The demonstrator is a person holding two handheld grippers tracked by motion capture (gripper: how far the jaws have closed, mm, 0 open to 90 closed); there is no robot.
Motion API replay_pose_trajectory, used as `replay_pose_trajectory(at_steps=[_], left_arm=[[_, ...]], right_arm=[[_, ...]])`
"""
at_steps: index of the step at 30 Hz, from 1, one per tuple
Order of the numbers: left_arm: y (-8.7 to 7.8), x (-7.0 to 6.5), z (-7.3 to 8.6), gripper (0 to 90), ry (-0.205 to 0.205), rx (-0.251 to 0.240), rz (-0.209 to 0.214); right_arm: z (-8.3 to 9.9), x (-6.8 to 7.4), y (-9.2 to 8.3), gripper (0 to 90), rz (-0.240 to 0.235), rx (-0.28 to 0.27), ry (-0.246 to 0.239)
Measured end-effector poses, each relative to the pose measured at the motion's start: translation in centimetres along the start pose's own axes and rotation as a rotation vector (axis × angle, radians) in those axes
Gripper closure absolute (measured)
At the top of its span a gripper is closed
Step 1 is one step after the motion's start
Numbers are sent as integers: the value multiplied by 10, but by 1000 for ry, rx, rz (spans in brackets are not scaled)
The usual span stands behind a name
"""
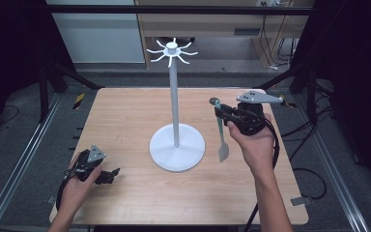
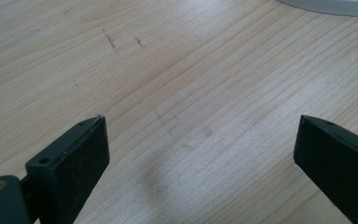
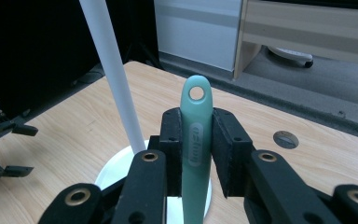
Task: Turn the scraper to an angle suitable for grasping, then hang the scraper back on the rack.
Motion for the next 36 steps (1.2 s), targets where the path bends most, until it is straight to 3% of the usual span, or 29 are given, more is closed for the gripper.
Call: replay_pose_trajectory(at_steps=[36], left_arm=[[1,-2,0,30,6,4,3]], right_arm=[[-44,18,-3,750,-9,-81,-37]])
Point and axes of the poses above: each handheld gripper's, and its own axes: y roughly forward along the jaws, z roughly out of its underside, x roughly to its left, the point moved 7 cm from there along y, roughly forward along the jaws, and after that the axes turned 4 degrees about -y, right-handed, at the moved point
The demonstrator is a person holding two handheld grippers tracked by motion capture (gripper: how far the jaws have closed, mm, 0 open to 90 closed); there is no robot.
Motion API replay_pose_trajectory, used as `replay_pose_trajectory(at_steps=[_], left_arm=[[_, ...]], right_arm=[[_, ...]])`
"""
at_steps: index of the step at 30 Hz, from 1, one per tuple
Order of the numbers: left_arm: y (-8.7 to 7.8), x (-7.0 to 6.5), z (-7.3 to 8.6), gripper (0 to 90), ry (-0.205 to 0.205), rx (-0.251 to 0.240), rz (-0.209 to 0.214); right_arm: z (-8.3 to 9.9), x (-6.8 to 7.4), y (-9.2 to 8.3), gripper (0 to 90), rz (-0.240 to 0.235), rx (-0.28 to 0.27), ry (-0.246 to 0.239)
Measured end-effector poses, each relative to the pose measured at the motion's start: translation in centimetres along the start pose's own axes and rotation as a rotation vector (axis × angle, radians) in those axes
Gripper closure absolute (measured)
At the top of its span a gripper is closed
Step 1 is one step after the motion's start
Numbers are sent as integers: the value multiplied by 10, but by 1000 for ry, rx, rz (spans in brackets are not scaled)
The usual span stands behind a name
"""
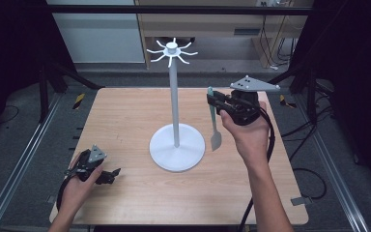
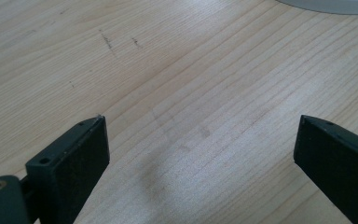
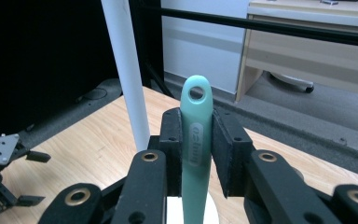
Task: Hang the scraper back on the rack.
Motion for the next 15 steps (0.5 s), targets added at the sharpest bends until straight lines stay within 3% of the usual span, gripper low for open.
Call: replay_pose_trajectory(at_steps=[15], left_arm=[[0,0,0,31,0,-1,2]], right_arm=[[-22,8,3,750,-8,-37,-12]])
Point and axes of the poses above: each handheld gripper's, and its own axes: y roughly forward along the jaws, z roughly out of its underside, x roughly to its left, the point moved 7 cm from there along y, roughly forward along the jaws, and after that the axes turned 4 degrees about -y, right-handed, at the moved point
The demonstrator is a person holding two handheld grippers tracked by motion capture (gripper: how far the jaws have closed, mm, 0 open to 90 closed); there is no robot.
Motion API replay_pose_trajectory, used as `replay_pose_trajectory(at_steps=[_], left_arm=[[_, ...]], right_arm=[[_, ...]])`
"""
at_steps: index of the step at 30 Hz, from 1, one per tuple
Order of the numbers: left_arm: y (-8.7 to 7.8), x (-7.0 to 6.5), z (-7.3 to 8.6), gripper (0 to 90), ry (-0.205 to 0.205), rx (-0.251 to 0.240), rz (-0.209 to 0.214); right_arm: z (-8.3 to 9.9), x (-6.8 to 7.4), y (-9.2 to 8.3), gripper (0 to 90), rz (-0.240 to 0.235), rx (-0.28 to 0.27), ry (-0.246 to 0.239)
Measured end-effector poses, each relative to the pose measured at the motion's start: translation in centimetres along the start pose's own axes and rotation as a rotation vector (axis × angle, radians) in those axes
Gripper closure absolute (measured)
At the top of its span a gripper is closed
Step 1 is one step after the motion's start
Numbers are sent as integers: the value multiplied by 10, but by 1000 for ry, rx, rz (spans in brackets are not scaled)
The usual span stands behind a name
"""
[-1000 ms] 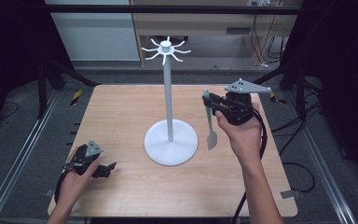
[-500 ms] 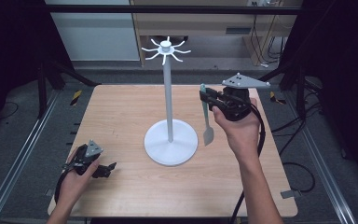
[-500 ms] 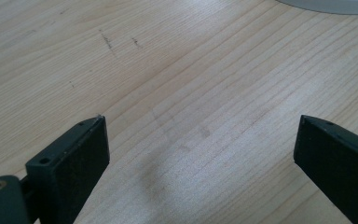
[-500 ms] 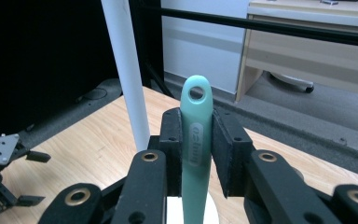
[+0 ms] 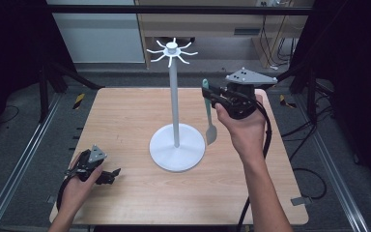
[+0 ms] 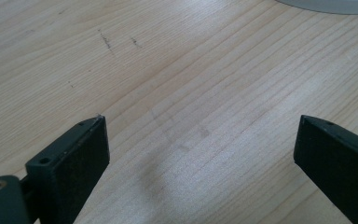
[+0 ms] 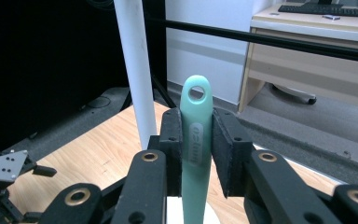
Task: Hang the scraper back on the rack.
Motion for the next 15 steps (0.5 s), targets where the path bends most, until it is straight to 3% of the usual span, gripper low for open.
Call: replay_pose_trajectory(at_steps=[15], left_arm=[[0,-1,0,31,3,1,0]], right_arm=[[-18,7,0,749,-10,-41,-12]])
Point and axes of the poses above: each handheld gripper's, and its own axes: y roughly forward along the jaws, z roughly out of its underside, x roughly to its left, the point moved 7 cm from there along y, roughly forward along the jaws, and after that the axes turned 4 degrees about -y, right-handed, at the moved point
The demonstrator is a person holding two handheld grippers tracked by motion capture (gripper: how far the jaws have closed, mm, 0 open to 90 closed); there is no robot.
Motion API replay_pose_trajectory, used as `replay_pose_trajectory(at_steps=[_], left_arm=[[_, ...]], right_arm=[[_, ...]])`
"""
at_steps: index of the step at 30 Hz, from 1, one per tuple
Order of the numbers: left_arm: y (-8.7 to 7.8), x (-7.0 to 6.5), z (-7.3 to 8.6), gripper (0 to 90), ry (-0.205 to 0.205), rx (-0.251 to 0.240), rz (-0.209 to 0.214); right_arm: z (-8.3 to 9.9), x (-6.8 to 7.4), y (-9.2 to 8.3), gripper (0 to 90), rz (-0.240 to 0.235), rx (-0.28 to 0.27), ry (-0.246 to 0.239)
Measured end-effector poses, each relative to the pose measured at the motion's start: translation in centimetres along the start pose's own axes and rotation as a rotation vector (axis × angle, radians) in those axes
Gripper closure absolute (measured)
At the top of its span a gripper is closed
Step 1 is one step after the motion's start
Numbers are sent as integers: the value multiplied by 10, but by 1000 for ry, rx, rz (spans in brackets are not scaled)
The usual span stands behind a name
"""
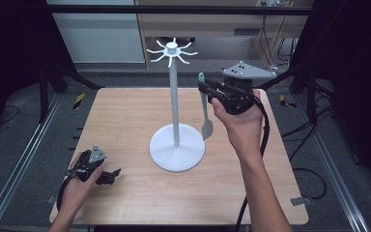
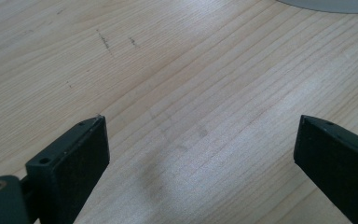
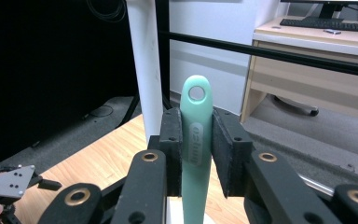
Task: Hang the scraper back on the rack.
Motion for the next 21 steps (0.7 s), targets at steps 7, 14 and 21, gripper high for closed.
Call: replay_pose_trajectory(at_steps=[7,14,21], left_arm=[[0,0,0,30,-5,-5,2],[0,0,0,31,-7,-6,1],[0,0,0,30,-9,-5,1]], right_arm=[[-8,7,-2,749,-19,-17,-10],[-12,12,-5,749,-24,-29,-20],[-18,15,-8,749,-24,-43,-32]])
Point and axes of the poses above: each handheld gripper's, and its own axes: y roughly forward along the jaws, z roughly out of its underside, x roughly to its left, the point moved 7 cm from there along y, roughly forward along the jaws, and after that the axes turned 4 degrees about -y, right-handed, at the moved point
